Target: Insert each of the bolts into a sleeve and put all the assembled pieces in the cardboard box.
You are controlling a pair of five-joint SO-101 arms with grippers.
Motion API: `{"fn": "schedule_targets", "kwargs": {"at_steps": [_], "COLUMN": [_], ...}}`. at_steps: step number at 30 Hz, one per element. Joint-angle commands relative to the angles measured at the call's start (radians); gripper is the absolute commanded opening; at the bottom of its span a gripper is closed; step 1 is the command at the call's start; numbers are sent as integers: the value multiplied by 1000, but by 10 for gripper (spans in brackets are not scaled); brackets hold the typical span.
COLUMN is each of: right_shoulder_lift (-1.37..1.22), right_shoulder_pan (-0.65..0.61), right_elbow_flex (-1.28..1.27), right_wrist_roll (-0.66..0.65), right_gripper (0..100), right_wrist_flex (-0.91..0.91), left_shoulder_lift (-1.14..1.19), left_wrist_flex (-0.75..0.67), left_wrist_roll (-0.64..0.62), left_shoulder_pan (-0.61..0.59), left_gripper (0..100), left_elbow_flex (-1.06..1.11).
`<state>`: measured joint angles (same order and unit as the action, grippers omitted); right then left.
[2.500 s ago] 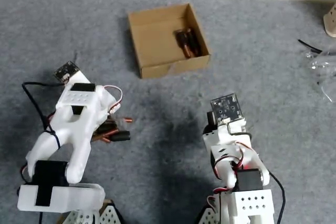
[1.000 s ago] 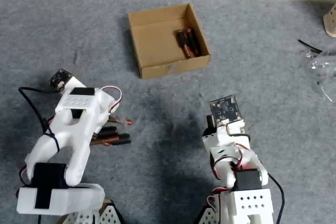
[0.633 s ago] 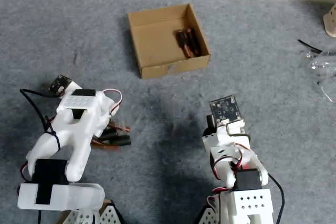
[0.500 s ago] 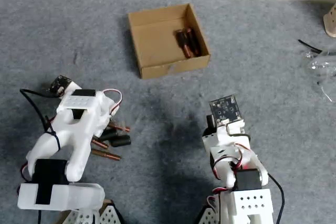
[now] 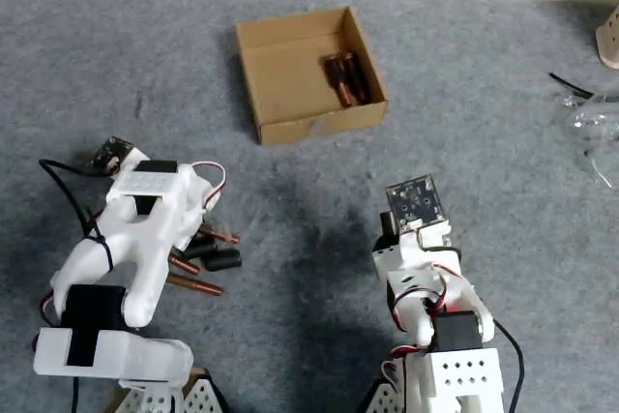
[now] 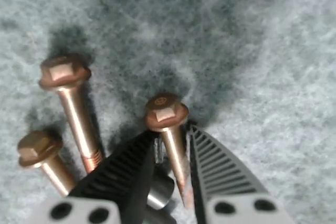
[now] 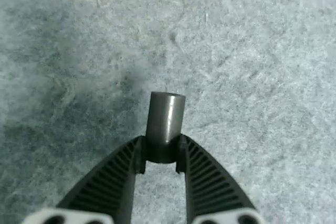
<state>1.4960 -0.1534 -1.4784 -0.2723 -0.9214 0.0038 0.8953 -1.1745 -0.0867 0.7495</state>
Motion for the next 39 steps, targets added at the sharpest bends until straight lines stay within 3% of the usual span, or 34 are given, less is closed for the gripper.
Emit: {"fn": "schedule_targets", "kwargs": {"at_steps": [1,9,13,30,39], "right_shoulder_lift": [13,13,13,13,13], "right_shoulder_pan": [-15,-15,-15,-15,-15], "right_elbow_flex": [13,13,12,12,12], "right_wrist_roll": [3,3,3,3,3], "right_gripper": [4,4,4,4,4], "right_wrist_flex": [41,41,41,41,41], "left_shoulder_lift": [25,25,27,25,25], "left_wrist_flex": [-5,43,61,155,167], "left_wrist_roll": [-5,-5,-3,-2,133], "left_shoulder_pan": [7,10,10,5,4], "left_gripper": [95,89,0,6,6], "left_elbow_flex": [-7,-10,-33,-177,-395]}}
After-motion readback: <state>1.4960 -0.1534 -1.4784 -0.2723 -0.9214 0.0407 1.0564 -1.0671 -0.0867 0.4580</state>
